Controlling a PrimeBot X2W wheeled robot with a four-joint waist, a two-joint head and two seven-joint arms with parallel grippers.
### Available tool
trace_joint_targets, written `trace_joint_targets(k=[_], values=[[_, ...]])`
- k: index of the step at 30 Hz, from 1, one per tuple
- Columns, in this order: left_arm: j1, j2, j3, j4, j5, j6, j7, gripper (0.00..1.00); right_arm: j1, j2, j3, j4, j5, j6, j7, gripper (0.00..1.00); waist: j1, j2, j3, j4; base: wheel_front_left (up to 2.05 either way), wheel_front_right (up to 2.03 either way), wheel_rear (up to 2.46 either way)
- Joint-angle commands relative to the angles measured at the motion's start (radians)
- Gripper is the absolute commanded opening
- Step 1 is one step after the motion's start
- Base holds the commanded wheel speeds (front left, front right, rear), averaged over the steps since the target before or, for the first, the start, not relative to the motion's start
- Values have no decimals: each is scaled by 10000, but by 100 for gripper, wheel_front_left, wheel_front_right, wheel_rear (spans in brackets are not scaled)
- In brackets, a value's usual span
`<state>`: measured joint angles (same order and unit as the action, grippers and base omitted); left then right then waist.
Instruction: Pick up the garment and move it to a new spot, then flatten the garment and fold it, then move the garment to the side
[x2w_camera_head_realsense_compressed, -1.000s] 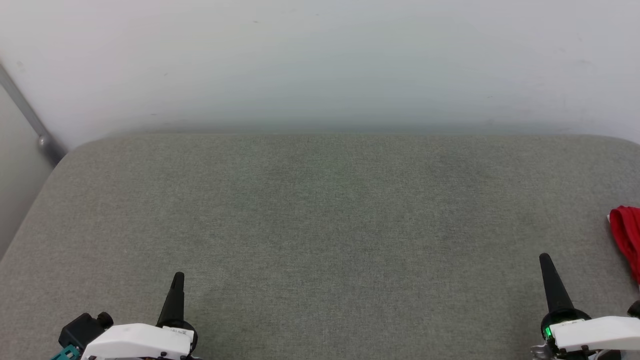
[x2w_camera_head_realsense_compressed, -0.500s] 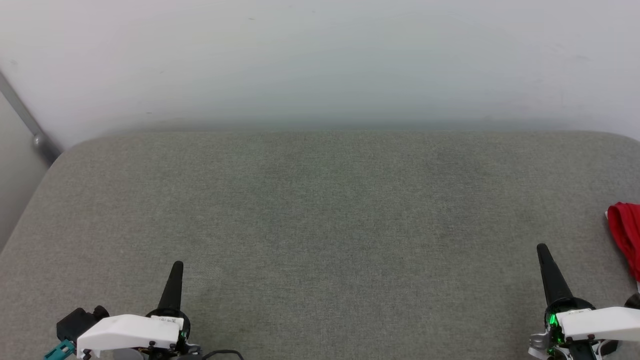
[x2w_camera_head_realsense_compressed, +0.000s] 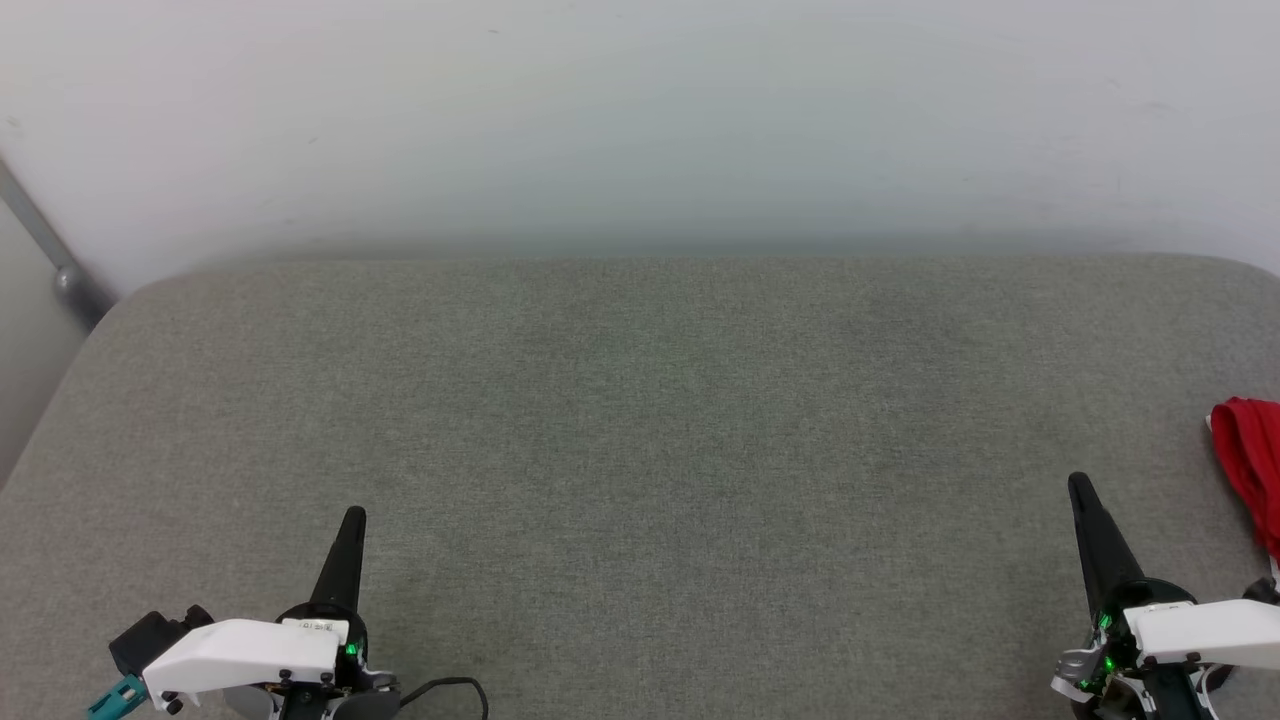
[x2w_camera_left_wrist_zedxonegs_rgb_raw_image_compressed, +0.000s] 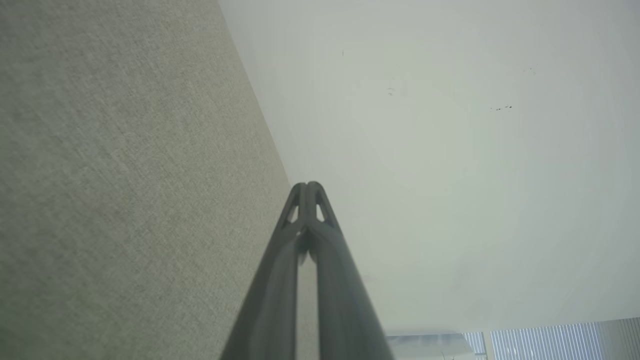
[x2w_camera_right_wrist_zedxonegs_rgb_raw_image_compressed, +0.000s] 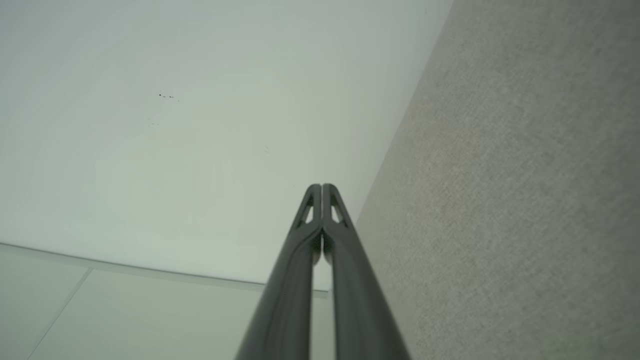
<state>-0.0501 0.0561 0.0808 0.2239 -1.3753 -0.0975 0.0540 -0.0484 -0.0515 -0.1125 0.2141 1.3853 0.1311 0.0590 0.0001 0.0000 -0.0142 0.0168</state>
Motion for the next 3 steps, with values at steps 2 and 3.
trace_joint_targets(k=[2, 3], values=[[-265, -1, 80, 6, -329, -100, 90, 0, -256, 16, -10, 25, 324, -5, 81, 0, -1, 0, 15, -15, 0, 0, 0], [-279, -2, 90, 13, -418, -107, 115, 0, -267, 16, -11, 34, 406, -5, 106, 0, -1, 0, 21, -20, 0, 0, 0]])
